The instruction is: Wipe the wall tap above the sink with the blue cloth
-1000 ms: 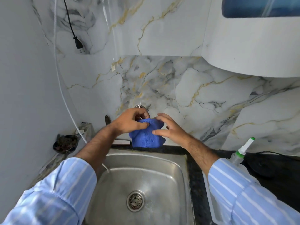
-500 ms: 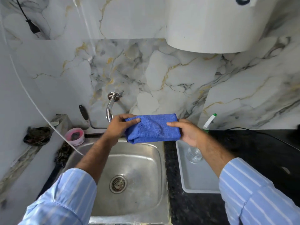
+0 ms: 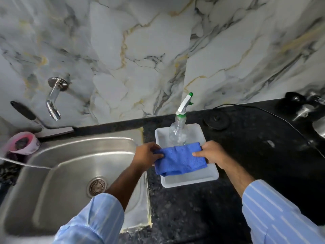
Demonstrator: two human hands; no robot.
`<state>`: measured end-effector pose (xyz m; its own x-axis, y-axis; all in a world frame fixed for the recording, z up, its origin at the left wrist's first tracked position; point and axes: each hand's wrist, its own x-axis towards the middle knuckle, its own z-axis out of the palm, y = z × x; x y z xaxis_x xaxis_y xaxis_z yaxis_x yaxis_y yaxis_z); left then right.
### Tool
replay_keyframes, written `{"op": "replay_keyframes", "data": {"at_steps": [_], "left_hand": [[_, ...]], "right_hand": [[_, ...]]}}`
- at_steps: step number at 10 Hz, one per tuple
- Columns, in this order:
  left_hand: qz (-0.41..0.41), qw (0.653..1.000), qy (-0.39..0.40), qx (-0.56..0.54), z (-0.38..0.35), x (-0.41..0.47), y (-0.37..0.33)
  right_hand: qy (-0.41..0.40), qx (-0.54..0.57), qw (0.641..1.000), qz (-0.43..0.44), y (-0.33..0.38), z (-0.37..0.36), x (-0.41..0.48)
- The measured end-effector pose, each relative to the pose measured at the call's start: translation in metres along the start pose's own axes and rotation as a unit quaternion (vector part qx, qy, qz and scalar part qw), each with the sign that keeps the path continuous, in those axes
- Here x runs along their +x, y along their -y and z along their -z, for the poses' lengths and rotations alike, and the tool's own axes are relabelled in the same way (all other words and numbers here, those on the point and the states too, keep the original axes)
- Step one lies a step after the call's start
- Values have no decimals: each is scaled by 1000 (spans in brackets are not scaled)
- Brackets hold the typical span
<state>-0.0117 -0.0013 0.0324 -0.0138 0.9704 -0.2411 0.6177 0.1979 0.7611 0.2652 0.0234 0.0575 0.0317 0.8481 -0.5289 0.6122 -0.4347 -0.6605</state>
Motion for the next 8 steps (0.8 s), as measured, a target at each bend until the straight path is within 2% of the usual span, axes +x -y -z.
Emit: {"op": "replay_keyframes", "data": {"at_steps": [1,2,3,4,5,6,7,8], "left_hand": [[9,998,21,55,-26,13,-3],[-22,989,35,144,-60,25,-3],[-31,978,50,201,-78,27,-1],[-94,923,56,370,-97,27,7],[-138,886,38,440,-104,26,15],[-158,862,35,480,-108,21,22],[-184,862,40,471,-107,19,23],[-194,888,28,416,-82,12,32]], "right_hand": [[-14,-112,994,2,-23,-2,15],[-45,-205,978,0,-48,-11,33],[-63,-243,968,-7,-58,-20,40],[-63,-308,949,-5,-65,-36,49],[-62,-332,941,3,-68,-45,53],[-60,-358,932,-11,-71,-56,56],[-65,-412,909,12,-57,-58,46],[-110,-443,888,61,-22,-51,24]]}}
